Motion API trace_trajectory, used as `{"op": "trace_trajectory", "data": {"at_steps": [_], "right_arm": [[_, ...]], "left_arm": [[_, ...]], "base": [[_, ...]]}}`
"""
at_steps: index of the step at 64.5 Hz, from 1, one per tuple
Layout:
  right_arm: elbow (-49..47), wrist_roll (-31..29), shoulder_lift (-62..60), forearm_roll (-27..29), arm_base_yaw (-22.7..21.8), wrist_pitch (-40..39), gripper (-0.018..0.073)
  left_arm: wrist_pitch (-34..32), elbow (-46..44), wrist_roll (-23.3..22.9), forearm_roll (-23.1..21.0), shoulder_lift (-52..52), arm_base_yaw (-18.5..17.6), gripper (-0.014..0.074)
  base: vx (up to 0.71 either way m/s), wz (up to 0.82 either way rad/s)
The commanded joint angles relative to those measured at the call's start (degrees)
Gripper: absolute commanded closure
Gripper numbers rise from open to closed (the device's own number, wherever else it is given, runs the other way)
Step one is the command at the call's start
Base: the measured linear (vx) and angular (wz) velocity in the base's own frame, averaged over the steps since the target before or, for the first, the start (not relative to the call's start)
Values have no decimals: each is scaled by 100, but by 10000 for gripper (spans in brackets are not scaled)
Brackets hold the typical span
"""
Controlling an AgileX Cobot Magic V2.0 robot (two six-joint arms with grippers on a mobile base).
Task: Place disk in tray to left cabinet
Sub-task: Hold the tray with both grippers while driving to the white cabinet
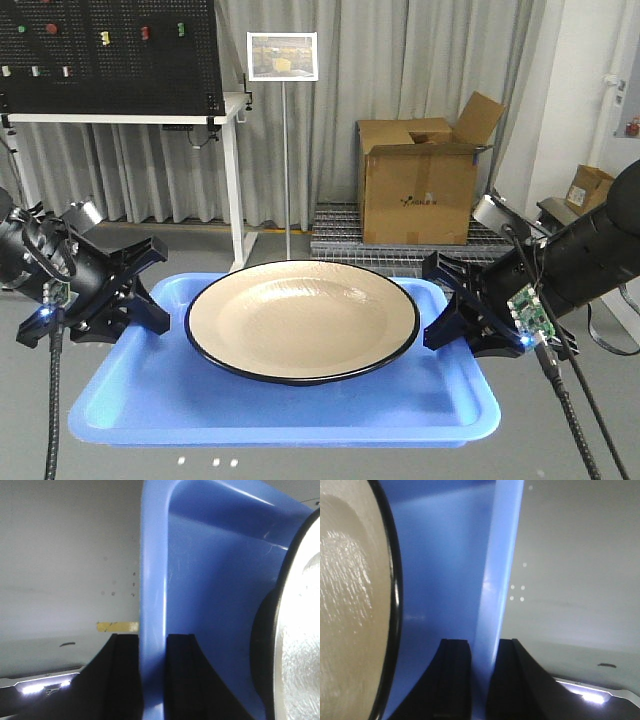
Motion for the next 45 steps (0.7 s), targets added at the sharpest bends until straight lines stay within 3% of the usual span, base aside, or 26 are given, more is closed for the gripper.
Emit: {"op": "trace_trajectory", "data": {"at_steps": [1, 45], "right_arm": [[-231, -74, -314, 982, 109, -207, 564], [-231, -74, -314, 989, 109, -204, 564]], "left_arm": [[124, -204, -103, -1168, -326, -169, 596], [124, -204, -103, -1168, -326, -169, 596]], "base": [[68, -4], [64, -5]]}}
